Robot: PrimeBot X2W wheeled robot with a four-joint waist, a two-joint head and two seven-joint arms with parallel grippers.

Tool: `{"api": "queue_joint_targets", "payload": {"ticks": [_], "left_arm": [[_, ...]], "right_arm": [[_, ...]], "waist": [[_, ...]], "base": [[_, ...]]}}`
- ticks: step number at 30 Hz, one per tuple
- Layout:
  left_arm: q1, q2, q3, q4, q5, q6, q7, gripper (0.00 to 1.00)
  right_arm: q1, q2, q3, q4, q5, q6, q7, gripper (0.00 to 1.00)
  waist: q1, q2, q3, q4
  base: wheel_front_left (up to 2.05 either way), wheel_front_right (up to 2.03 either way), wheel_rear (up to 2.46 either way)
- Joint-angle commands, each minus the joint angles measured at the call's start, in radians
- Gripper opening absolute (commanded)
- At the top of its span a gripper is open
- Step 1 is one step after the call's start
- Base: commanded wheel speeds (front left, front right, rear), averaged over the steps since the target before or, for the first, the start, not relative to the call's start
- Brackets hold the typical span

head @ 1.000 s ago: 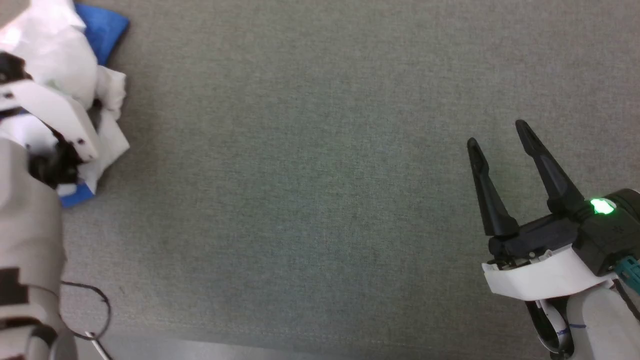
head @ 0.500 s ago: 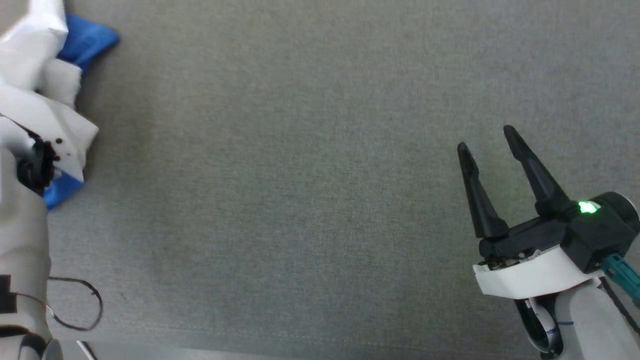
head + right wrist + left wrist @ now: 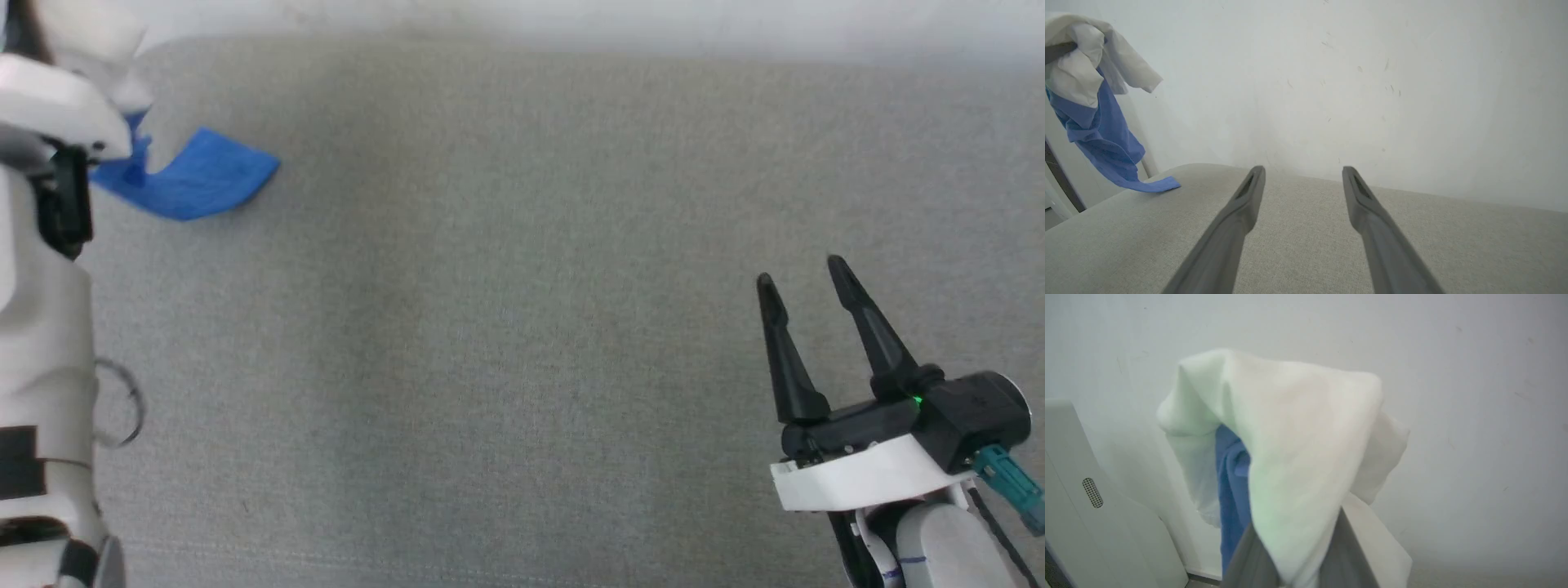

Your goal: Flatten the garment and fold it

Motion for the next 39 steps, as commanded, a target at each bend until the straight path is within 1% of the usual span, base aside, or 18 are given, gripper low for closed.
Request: {"api": "queue_joint_targets", "payload": {"ticks": [1, 3, 6, 9, 15, 18, 22, 24, 27, 30, 32, 35, 37, 38, 39], "left_arm": [[-0.002, -0.016, -0.003, -0.039, 0.002, -0.010, -0.008, 0.00], [0.019, -0.038, -0.006, -0.094, 0.001, -0.020, -0.008, 0.00], [0.048, -0.086, -0.024, -0.152, 0.002, -0.033, -0.008, 0.00], [0.071, -0.143, -0.048, -0.183, -0.002, -0.040, -0.008, 0.00], [0.092, -0.282, -0.121, -0.220, -0.015, -0.054, -0.008, 0.00], [0.107, -0.325, -0.168, -0.232, -0.037, -0.061, -0.008, 0.00], [0.157, -0.344, -0.249, -0.250, -0.095, -0.067, -0.008, 0.00], [0.210, -0.345, -0.300, -0.252, -0.161, -0.058, -0.008, 0.00], [0.324, -0.345, -0.365, -0.239, -0.236, -0.023, -0.008, 0.00], [0.453, -0.345, -0.400, -0.202, -0.276, 0.020, -0.008, 0.00], [0.527, -0.345, -0.415, -0.195, -0.284, 0.044, -0.009, 0.00], [0.598, -0.345, -0.440, -0.203, -0.278, 0.068, -0.009, 0.00], [0.633, -0.345, -0.444, -0.229, -0.276, 0.074, -0.009, 0.49], [0.646, -0.345, -0.446, -0.246, -0.271, 0.075, -0.009, 1.00], [0.658, -0.346, -0.441, -0.272, -0.265, 0.076, -0.009, 1.00]], "right_arm": [[0.014, 0.006, -0.011, 0.001, -0.004, -0.002, -0.004, 1.00], [0.024, 0.011, -0.022, 0.004, -0.005, -0.002, -0.003, 1.00], [0.039, 0.016, -0.039, 0.002, -0.004, -0.002, -0.002, 1.00], [0.048, 0.019, -0.047, 0.003, -0.003, -0.002, 0.002, 1.00], [0.065, 0.020, -0.081, -0.002, 0.014, -0.002, 0.005, 1.00], [0.070, 0.020, -0.095, -0.002, 0.022, -0.002, 0.007, 1.00], [0.068, 0.020, -0.104, -0.001, 0.033, -0.002, 0.007, 1.00], [0.065, 0.020, -0.098, 0.004, 0.037, -0.002, 0.006, 1.00], [0.062, 0.020, -0.090, 0.011, 0.046, -0.002, 0.003, 1.00], [0.060, 0.020, -0.083, 0.020, 0.055, -0.002, 0.000, 1.00], [0.059, 0.020, -0.080, 0.027, 0.059, -0.002, -0.003, 1.00], [0.059, 0.020, -0.083, 0.033, 0.065, -0.002, -0.008, 1.00], [0.057, 0.020, -0.078, 0.039, 0.062, -0.002, -0.008, 1.00], [0.055, 0.020, -0.078, 0.042, 0.060, -0.002, -0.009, 1.00], [0.055, 0.020, -0.077, 0.044, 0.058, -0.002, -0.009, 1.00]], "waist": [[0.0001, 0.0000, -0.069, -0.016], [0.0001, 0.0000, -0.087, -0.037], [0.0001, 0.0000, -0.103, -0.074], [0.0001, 0.0000, -0.111, -0.123], [0.0001, 0.0000, -0.106, -0.209], [0.0001, 0.0000, -0.096, -0.246], [0.0001, 0.0000, -0.072, -0.285], [0.0001, 0.0000, -0.063, -0.304], [0.0001, 0.0000, -0.049, -0.326], [0.0001, 0.0000, -0.038, -0.343], [0.0001, 0.0000, -0.032, -0.347], [0.0001, 0.0000, -0.027, -0.338], [0.0001, 0.0000, -0.029, -0.331], [0.0001, 0.0000, -0.031, -0.326], [0.0001, 0.0000, -0.036, -0.322]], "base": [[0.00, 0.00, 0.00], [0.00, 0.00, 0.00], [0.00, 0.00, 0.00], [0.00, 0.00, 0.00], [0.00, 0.00, 0.00], [0.00, 0.00, 0.00], [0.00, 0.00, 0.00], [0.00, 0.00, 0.00], [0.00, 0.00, 0.00], [0.00, 0.00, 0.00], [0.00, 0.00, 0.00], [0.00, 0.00, 0.00], [0.00, 0.00, 0.00], [0.00, 0.00, 0.00], [0.00, 0.00, 0.00]]}}
